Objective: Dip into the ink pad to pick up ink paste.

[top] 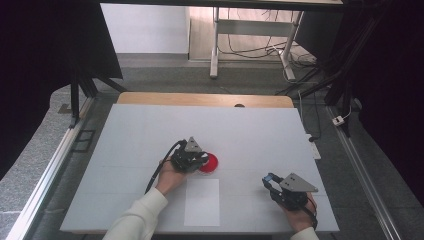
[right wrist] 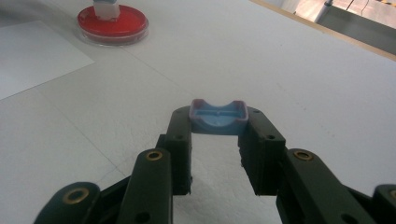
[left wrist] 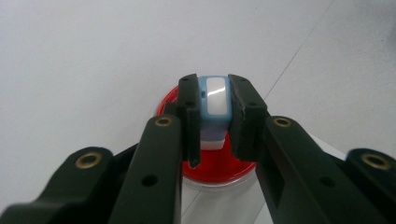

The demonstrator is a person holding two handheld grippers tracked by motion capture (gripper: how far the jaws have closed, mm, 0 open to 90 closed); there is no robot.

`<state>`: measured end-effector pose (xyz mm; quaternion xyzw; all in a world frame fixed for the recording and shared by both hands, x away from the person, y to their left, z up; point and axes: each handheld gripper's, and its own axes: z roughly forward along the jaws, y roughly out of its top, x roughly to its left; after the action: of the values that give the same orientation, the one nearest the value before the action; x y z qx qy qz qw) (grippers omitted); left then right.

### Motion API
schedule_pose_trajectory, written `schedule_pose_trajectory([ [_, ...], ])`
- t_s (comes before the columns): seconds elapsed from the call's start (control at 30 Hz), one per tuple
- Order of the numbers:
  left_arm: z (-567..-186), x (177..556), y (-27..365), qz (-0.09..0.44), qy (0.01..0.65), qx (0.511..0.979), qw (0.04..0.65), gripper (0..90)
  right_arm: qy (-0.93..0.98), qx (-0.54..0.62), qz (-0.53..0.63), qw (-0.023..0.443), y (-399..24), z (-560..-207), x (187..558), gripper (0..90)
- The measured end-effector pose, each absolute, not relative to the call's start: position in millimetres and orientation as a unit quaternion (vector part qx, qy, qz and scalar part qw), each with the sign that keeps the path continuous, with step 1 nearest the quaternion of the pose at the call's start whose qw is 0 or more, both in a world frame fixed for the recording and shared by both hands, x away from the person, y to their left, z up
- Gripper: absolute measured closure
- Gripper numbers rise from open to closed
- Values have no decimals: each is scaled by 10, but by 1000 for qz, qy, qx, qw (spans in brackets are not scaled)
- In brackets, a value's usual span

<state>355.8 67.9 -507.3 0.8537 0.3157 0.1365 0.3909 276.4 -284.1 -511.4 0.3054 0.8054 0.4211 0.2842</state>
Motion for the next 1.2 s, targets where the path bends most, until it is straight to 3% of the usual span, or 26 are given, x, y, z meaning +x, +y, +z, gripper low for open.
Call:
schedule_pose_trajectory([
  [0.57, -5032, 3632, 662, 118, 315, 862, 379, 758, 807, 304, 420, 284, -2821, -5120, 2763, 651],
  [1.2, -5021, 3597, 600, 136, 311, 867, 365, 758, 808, 303, 419, 283, -2823, -5120, 2765, 651],
])
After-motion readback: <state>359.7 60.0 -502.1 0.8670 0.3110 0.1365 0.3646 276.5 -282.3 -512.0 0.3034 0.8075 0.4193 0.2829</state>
